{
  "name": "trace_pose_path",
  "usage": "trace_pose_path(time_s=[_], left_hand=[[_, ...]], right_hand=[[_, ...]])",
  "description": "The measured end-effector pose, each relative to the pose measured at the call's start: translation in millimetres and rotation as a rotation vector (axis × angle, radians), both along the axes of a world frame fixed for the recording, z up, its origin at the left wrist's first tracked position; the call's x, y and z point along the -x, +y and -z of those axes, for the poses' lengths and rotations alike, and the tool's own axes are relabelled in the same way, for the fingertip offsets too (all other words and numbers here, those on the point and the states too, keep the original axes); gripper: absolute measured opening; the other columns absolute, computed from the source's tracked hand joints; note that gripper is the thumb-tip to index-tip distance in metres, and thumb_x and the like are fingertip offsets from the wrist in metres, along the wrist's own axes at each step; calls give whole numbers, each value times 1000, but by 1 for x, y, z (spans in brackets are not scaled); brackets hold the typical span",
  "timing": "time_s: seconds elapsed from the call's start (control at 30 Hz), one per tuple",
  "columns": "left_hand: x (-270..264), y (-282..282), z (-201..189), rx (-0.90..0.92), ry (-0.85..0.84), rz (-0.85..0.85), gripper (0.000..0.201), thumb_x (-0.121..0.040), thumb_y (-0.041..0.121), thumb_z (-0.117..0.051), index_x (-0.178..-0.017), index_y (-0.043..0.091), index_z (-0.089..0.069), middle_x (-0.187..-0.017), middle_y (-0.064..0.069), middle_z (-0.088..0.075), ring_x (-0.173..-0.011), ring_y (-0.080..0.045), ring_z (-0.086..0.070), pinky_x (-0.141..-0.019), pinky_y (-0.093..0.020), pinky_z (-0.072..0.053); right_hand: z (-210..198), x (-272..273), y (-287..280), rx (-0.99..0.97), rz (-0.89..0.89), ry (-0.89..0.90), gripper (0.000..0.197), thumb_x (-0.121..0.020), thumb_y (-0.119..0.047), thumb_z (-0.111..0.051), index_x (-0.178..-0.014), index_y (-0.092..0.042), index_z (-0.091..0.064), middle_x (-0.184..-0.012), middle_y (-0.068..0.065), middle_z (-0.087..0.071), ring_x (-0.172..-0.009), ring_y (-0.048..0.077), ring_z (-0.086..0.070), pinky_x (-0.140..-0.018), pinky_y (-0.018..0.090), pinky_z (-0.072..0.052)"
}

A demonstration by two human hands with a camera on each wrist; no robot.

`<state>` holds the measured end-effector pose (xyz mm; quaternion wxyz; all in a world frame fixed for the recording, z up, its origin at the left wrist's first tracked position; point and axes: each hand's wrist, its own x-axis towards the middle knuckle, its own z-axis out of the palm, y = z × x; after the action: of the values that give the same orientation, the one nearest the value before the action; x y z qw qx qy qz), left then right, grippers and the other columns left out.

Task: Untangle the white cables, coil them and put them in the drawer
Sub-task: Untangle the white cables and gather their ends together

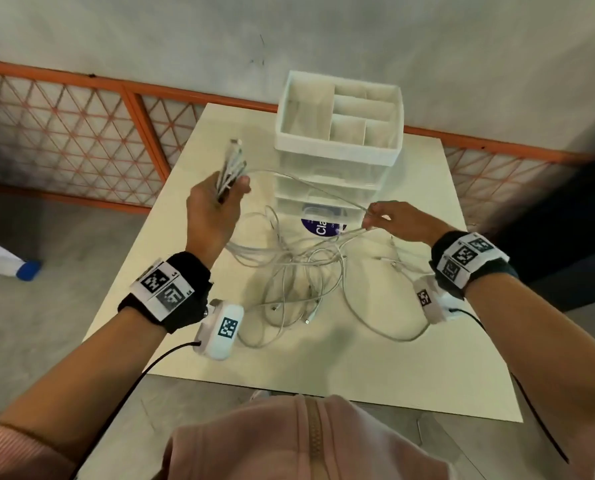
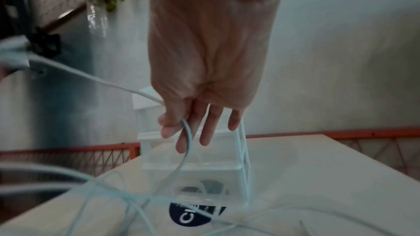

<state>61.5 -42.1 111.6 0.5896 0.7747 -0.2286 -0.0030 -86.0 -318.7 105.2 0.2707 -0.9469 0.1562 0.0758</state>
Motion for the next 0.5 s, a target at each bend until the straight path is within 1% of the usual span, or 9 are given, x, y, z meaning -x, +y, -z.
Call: trace_pose_path(time_s=[0.07, 0.1, 0.13, 0.2, 0.27, 0.37, 0.4, 0.43, 0.5], left_hand=[[-3, 0, 11, -229, 69, 19, 23, -84, 29, -70, -86, 6, -65, -65, -8, -57, -65, -26, -56, -60, -27, -38], [0, -1, 15, -310, 115, 5, 27, -80, 29, -75, -86, 6, -62, -61, -2, -50, -59, -22, -50, -54, -24, -33], [2, -3, 19, -339, 149, -21, 31, -77, 30, -77, -86, 6, -58, -60, 3, -44, -54, -16, -44, -49, -22, -29], [4, -6, 23, -246, 143, -82, 37, -77, 33, -76, -87, 3, -58, -57, 5, -41, -49, -7, -37, -48, -20, -27], [12, -12, 16, -70, 83, -24, 29, -84, 29, -70, -97, 5, -63, -57, 5, -44, -44, -4, -34, -50, -19, -28], [28, -25, -3, 87, 67, 297, 29, -89, 19, -64, -118, 18, -58, -80, 13, -62, -46, 1, -38, -55, -15, -35], [32, -29, -9, 91, 94, 381, 30, -91, 17, -62, -121, 20, -55, -75, 19, -60, -45, 2, -39, -53, -12, -36], [35, -32, -12, 81, 135, 440, 26, -94, 17, -58, -119, 19, -55, -61, 20, -52, -41, 0, -36, -47, -11, -34], [35, -36, -11, 61, 222, 510, 15, -97, 24, -50, -107, 13, -55, -50, 15, -32, -38, -2, -24, -39, -16, -25]], right_hand=[[1, 0, -2, -75, 100, -129, 22, -99, -14, -44, -89, -4, -62, -83, 5, -70, -74, -2, -63, -80, 21, -42], [-6, -3, 1, -98, 143, -222, 21, -99, -14, -43, -89, -8, -61, -79, 0, -68, -64, -7, -61, -77, 22, -46], [-17, -6, 5, -96, 176, -311, 21, -99, -17, -43, -92, -10, -62, -80, -4, -67, -58, -5, -61, -72, 19, -48], [-44, -13, 14, -22, 179, -456, 24, -99, -22, -46, -97, -10, -66, -87, -7, -67, -56, 6, -59, -61, 18, -45], [-69, -19, 28, 47, 55, -449, 24, -96, -26, -51, -98, -14, -72, -86, -4, -69, -60, 10, -56, -62, 20, -43], [-90, -28, 58, 17, -176, -250, 23, -91, -34, -57, -96, -21, -74, -96, 2, -73, -87, 21, -65, -84, 34, -49], [-94, -30, 66, -2, -213, -233, 23, -91, -35, -57, -95, -21, -75, -98, 1, -74, -93, 21, -65, -90, 37, -48], [-99, -31, 70, -39, -221, -254, 23, -92, -34, -57, -95, -19, -75, -100, 0, -74, -96, 20, -65, -93, 38, -47], [-106, -31, 70, -145, -188, -332, 24, -93, -31, -55, -93, -16, -74, -99, -2, -74, -99, 20, -65, -97, 37, -45]])
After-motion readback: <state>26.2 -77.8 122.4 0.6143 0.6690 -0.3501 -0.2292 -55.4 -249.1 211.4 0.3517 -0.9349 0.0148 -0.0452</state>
